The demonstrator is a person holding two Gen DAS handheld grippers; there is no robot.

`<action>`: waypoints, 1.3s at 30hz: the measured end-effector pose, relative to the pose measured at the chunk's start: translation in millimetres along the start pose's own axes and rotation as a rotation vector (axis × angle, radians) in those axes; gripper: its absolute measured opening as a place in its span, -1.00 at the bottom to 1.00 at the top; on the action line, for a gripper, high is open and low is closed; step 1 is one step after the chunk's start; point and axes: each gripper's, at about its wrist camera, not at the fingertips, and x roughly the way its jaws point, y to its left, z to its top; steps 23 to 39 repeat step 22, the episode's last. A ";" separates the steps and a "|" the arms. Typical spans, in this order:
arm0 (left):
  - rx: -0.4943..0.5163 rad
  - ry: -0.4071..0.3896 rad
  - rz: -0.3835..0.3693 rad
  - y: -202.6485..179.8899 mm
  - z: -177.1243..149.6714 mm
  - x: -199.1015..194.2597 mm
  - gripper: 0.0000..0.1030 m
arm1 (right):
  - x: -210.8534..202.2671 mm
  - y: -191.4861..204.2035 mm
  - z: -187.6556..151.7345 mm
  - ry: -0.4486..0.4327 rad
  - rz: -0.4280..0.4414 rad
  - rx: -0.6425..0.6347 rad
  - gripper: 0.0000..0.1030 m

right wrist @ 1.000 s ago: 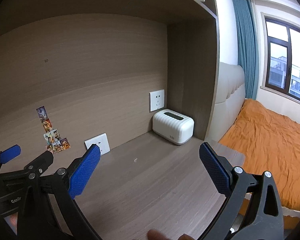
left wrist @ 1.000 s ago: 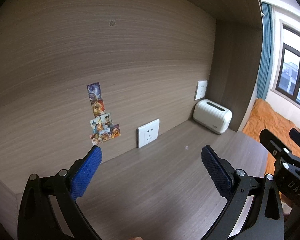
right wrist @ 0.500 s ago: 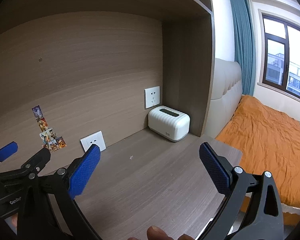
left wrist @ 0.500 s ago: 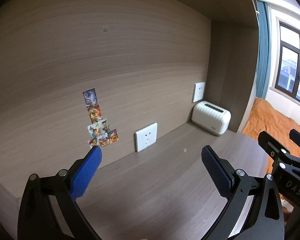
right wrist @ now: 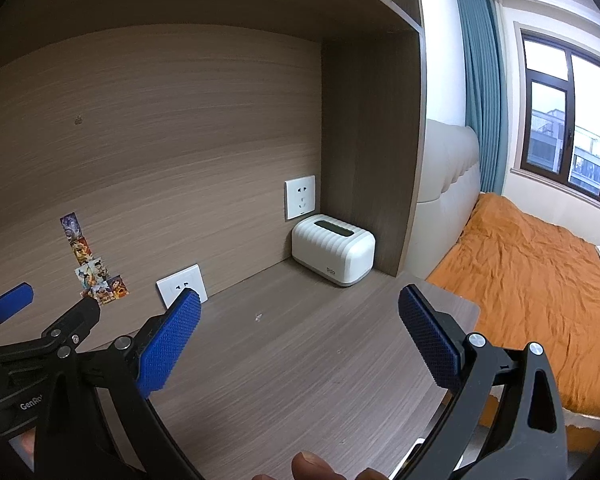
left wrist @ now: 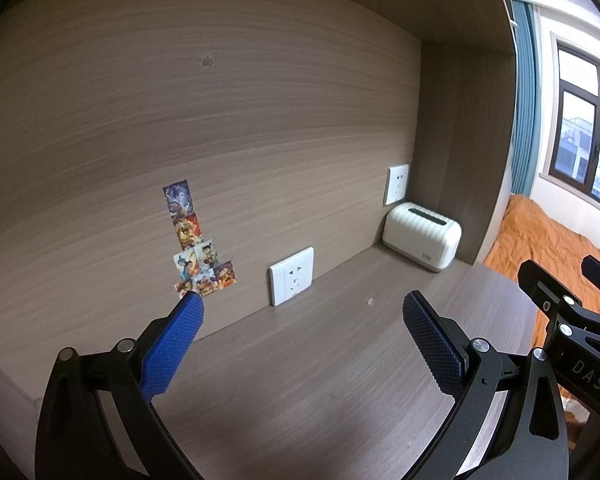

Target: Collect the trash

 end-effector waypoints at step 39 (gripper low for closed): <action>0.005 0.013 0.007 -3.0 -1.4 5.0 0.90 | 2.0 -4.2 -1.6 0.016 -0.002 0.004 0.91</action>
